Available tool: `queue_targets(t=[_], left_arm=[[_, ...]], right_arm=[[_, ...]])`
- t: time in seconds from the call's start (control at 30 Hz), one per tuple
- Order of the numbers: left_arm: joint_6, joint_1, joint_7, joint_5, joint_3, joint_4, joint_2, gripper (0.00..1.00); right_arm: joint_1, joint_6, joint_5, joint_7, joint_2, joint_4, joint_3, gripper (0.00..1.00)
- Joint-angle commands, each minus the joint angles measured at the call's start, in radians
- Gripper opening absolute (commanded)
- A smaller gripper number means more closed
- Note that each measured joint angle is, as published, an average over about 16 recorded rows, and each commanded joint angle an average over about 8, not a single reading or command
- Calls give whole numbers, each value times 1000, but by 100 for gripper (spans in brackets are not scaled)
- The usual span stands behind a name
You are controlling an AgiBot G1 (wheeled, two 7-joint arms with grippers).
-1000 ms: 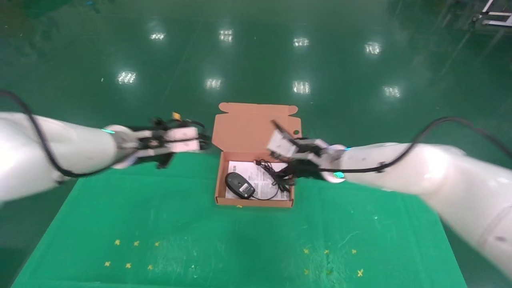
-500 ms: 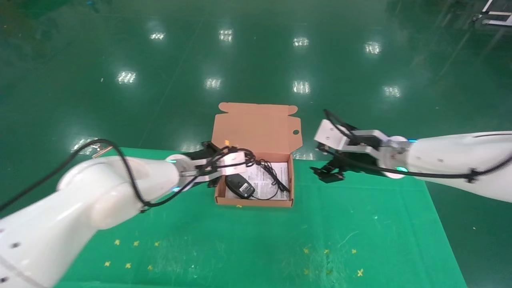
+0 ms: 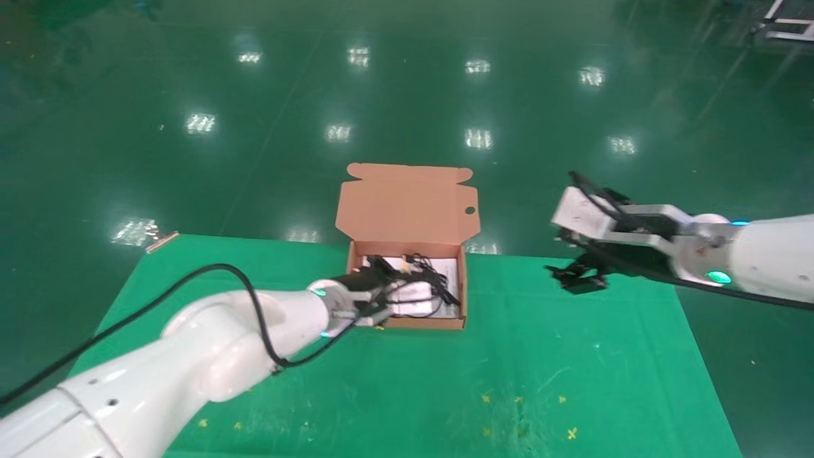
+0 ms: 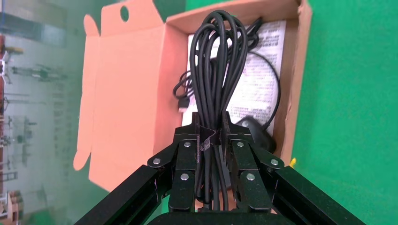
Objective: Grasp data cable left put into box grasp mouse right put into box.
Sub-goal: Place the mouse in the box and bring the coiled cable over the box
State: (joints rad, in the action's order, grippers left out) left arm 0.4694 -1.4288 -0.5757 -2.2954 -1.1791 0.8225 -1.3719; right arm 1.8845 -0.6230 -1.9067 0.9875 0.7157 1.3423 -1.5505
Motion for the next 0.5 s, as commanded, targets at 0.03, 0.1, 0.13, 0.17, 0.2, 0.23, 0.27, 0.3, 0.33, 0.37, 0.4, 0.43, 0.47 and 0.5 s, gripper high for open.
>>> queue_targets(t=[0.03, 0.1, 0.13, 0.17, 0.2, 0.23, 0.27, 0.3, 0.33, 0.37, 0.4, 0.43, 0.47, 0.5], left_arm=[[-27, -6, -2, 31, -40, -7, -1, 5], [-35, -12, -5, 50, -58, -10, -2, 30], [-38, -15, -6, 61, -67, -13, -3, 42], [-40, -19, -7, 72, -75, -15, -3, 55], [-41, -22, -8, 80, -82, -18, -4, 67], [-42, -24, -9, 87, -87, -20, -4, 80], [-43, -26, -10, 91, -90, -22, -5, 92], [-44, -28, -11, 97, -94, -24, -5, 100], [-45, -30, -12, 103, -99, -27, -5, 100], [-44, -31, -12, 105, -100, -27, -5, 100], [-43, -32, -11, 104, -99, -27, -5, 100], [-42, -32, -11, 103, -98, -26, -4, 100], [-42, -31, -11, 101, -97, -25, -4, 100], [-41, -31, -11, 100, -95, -25, -4, 100]], right_arm=[[15, -17, -24, 18, -9, 11, 1, 100], [20, -22, -28, 18, -12, 14, 2, 100], [22, -25, -29, 18, -13, 15, 1, 100], [23, -26, -30, 18, -14, 17, 1, 100], [24, -27, -31, 18, -15, 18, 1, 100], [25, -29, -32, 18, -16, 20, 0, 100], [26, -29, -33, 18, -17, 21, 0, 100], [26, -30, -34, 18, -18, 22, 0, 100], [27, -32, -35, 18, -19, 23, 0, 100], [27, -32, -34, 18, -18, 23, 0, 100], [27, -32, -34, 18, -18, 22, 0, 100], [27, -32, -33, 18, -17, 21, 0, 100], [27, -32, -32, 18, -17, 21, 0, 100], [27, -31, -32, 18, -16, 20, 0, 100]])
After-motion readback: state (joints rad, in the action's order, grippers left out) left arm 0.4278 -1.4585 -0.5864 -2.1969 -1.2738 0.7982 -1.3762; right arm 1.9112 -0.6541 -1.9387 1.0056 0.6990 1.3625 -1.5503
